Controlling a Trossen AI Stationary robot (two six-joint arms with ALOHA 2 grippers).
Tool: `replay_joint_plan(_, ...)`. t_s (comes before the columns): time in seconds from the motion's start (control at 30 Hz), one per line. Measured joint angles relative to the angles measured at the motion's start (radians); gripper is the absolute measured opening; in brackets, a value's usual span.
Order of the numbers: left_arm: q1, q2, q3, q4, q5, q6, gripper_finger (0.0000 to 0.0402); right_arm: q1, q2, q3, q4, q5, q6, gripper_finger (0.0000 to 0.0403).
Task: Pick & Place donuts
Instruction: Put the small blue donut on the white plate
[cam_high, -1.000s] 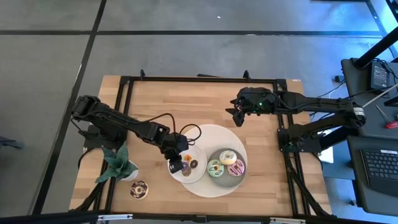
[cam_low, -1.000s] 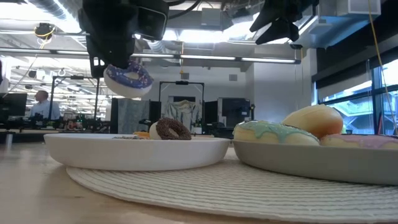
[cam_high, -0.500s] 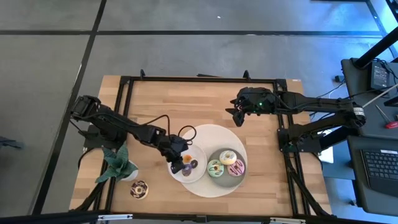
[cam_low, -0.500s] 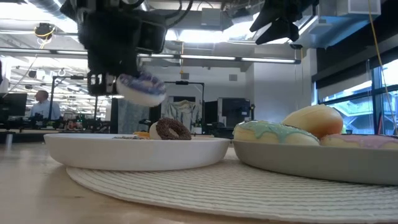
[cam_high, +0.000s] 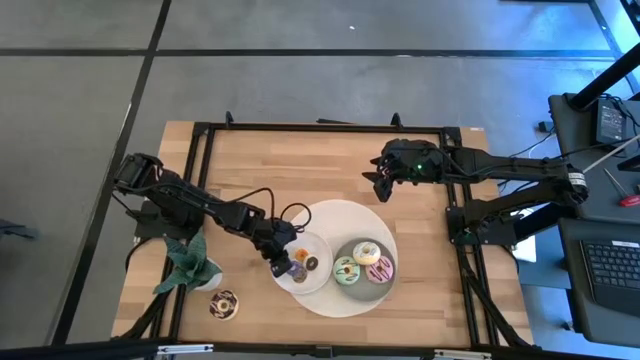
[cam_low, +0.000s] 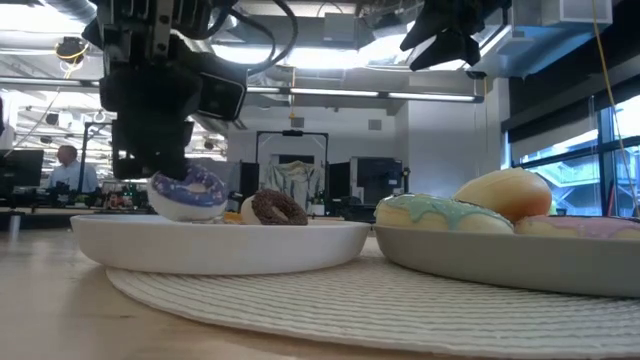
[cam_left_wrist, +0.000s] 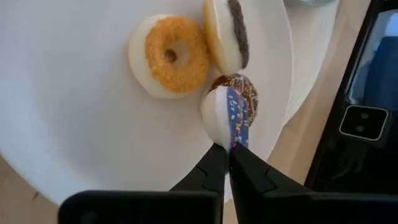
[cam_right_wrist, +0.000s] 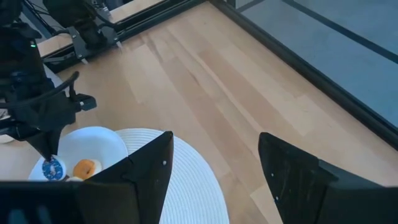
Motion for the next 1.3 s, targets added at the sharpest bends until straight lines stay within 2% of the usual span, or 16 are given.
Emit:
replay_joint_plan(0.17,0.0,0.0,0.0,0.001,-0.039,-0.008,0.0011,0.0,0.0,0.0,0.0,0.0,0.0,0.0237)
replay_joint_plan(0.47,-0.001,0.0,0.0,0.004,-0.035,-0.045,0.0031,0.0,0.0,0.0,0.0,0.0,-0.001,0.0237)
replay_joint_plan(0.9,0.003,0.0,0.0,-0.024,-0.039,-0.08,0.0036,0.0,0.0,0.0,-0.001,0.0,-0.001,0.0237)
replay_joint_plan(1.3,0.003,0.0,0.0,-0.05,-0.041,-0.098,0.0079,0.0,-0.001,0.0,-0.002,-0.001,-0.001,0.0237)
